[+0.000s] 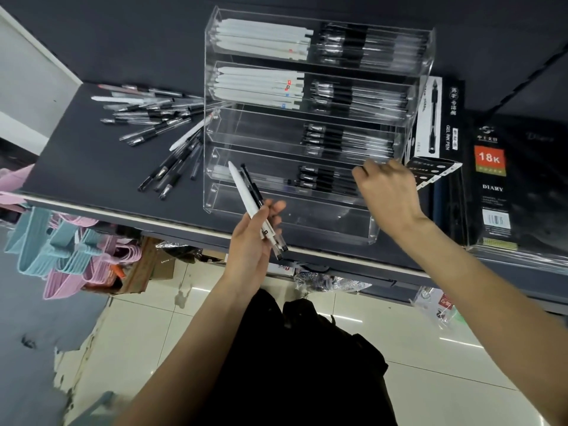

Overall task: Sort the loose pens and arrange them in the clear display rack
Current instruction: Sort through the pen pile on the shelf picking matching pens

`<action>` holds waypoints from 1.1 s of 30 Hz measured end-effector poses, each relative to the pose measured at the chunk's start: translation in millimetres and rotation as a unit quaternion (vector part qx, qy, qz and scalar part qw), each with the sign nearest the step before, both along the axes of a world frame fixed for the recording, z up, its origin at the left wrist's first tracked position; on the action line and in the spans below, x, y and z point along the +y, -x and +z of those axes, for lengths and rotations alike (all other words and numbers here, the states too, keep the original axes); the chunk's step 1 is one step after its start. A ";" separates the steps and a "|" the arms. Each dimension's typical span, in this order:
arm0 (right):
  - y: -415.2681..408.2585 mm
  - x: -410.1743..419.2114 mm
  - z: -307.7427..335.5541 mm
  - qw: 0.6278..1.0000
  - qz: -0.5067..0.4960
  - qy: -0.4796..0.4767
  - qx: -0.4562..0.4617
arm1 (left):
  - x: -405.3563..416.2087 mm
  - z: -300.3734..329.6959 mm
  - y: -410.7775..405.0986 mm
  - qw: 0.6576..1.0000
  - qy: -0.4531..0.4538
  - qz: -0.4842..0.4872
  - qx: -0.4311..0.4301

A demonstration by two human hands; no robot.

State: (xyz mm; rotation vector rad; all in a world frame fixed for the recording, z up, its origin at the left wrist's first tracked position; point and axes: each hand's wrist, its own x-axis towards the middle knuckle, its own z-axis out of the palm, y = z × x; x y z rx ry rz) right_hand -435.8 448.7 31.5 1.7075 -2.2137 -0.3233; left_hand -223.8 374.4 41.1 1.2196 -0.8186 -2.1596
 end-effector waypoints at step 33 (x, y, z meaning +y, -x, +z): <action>-0.8 2.4 -0.6 0.994 -0.043 0.019 -0.094 | -8.6 -16.8 5.4 0.982 -0.059 0.098 0.149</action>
